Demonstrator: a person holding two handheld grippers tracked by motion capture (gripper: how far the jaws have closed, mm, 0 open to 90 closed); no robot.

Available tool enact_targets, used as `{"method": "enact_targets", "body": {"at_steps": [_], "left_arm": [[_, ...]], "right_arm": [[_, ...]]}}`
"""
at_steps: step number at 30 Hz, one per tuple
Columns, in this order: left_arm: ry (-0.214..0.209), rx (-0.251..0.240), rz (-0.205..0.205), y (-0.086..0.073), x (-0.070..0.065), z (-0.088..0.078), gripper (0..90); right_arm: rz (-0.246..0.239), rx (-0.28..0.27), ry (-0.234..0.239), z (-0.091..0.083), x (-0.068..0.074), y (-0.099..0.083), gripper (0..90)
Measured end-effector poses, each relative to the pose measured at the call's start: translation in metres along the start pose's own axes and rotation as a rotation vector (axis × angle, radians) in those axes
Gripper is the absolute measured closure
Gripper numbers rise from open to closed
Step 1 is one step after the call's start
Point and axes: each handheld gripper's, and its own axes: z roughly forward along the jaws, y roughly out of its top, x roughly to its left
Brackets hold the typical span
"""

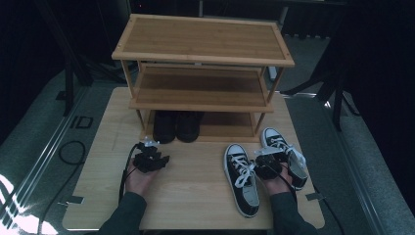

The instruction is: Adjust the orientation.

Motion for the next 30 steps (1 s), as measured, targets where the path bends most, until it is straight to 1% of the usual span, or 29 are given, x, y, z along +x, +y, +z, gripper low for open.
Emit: {"method": "enact_targets", "body": {"at_steps": [2, 4, 7, 9, 12, 14, 16, 19, 25, 26, 27, 28, 30], "left_arm": [[0.000, 0.001, 0.000, 0.000, 0.000, 0.000, 57.9], [0.000, 0.001, 0.000, 0.000, 0.000, 0.000, 58.0], [0.000, 0.000, 0.000, 0.000, 0.000, 0.000, 58.0], [-0.001, 0.004, 0.000, 0.000, 0.000, 0.001, 57.9], [0.001, 0.012, 0.007, 0.000, 0.000, 0.002, 58.0], [0.001, 0.011, 0.006, -0.001, 0.000, 0.002, 58.0], [0.006, 0.011, 0.010, -0.001, 0.000, 0.002, 58.0], [0.007, 0.009, 0.004, -0.001, 0.000, 0.002, 57.9], [-0.004, 0.013, -0.002, -0.001, 0.001, 0.002, 57.9], [-0.004, 0.013, -0.002, -0.001, 0.001, 0.002, 57.9], [-0.004, 0.013, -0.002, -0.001, 0.001, 0.002, 57.9], [-0.003, 0.014, 0.000, -0.001, 0.001, 0.002, 58.0], [-0.003, 0.012, -0.001, -0.001, 0.001, 0.002, 57.9]], "right_arm": [[-0.020, 0.005, 0.015, 0.003, 0.001, 0.005, 90.0], [-0.024, 0.009, 0.048, 0.007, -0.001, 0.010, 90.0], [-0.049, 0.022, 0.075, 0.011, -0.002, 0.016, 90.0], [-0.057, 0.031, 0.105, 0.014, -0.002, 0.021, 90.0], [-0.095, 0.044, 0.142, 0.018, 0.001, 0.028, 90.0], [-0.122, 0.052, 0.152, 0.020, 0.004, 0.032, 90.0], [-0.143, 0.059, 0.145, 0.020, 0.007, 0.034, 90.0], [-0.150, 0.051, 0.148, 0.014, 0.006, 0.034, 88.2], [-0.159, 0.022, 0.116, -0.011, 0.008, 0.036, 83.8], [-0.159, 0.022, 0.116, -0.011, 0.008, 0.036, 83.8], [-0.162, 0.019, 0.110, -0.016, 0.008, 0.037, 83.7], [-0.168, 0.017, 0.101, -0.025, 0.009, 0.039, 82.8], [-0.172, 0.015, 0.100, -0.033, 0.010, 0.039, 82.6]]}}
